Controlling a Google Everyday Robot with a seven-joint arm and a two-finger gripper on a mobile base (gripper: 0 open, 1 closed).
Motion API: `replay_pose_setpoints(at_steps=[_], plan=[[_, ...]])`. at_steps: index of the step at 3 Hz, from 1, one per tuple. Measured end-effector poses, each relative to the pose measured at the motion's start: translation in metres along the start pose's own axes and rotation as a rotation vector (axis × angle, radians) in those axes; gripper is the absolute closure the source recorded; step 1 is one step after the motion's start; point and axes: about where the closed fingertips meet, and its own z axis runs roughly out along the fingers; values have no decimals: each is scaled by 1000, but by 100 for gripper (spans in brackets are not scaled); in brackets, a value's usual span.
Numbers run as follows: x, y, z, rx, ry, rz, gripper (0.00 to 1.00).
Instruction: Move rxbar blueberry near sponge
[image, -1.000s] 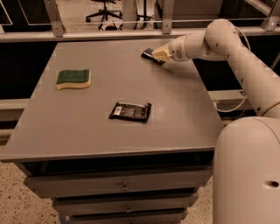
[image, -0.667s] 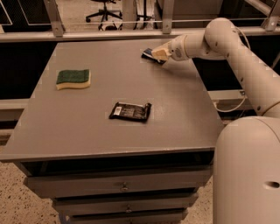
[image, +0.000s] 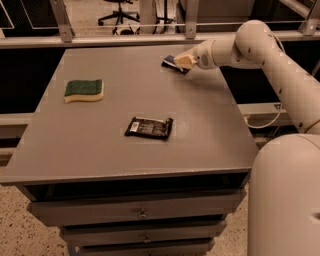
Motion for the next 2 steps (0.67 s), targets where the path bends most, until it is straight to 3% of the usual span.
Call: replay_pose_setpoints(at_steps=[2], plan=[[4, -21, 12, 12, -6, 39, 0]])
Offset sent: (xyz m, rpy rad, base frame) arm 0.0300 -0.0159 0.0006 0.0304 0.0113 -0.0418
